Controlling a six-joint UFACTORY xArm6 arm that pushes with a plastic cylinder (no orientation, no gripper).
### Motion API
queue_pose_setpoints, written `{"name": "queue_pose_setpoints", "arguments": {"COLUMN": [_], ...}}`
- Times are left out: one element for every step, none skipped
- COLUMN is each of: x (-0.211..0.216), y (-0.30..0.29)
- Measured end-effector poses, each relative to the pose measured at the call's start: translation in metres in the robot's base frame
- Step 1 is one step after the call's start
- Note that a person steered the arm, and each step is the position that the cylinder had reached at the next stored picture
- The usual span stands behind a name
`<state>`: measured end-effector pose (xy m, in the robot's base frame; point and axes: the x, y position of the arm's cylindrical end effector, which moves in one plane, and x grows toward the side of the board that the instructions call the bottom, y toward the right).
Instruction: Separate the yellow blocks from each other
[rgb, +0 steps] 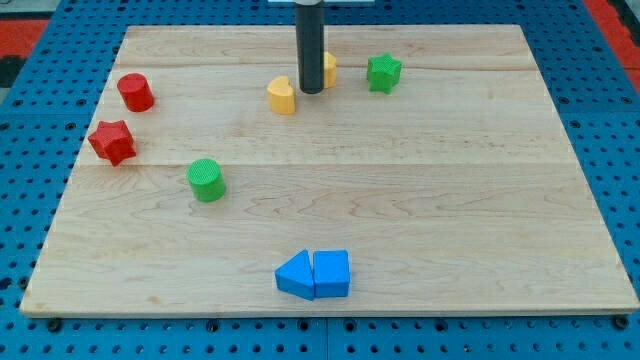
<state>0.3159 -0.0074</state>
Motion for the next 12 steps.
{"name": "queue_pose_setpoints", "arguments": {"x": [-0.013, -0.064, -0.039, 0.049, 0.08, 0.02, -0.016, 0.037, 0.018, -0.032, -0.036, 0.076], "y": [0.034, 0.044, 0.046, 0.044, -0.017, -0.023, -0.023, -0.038, -0.069, -0.039, -0.035, -0.067]}}
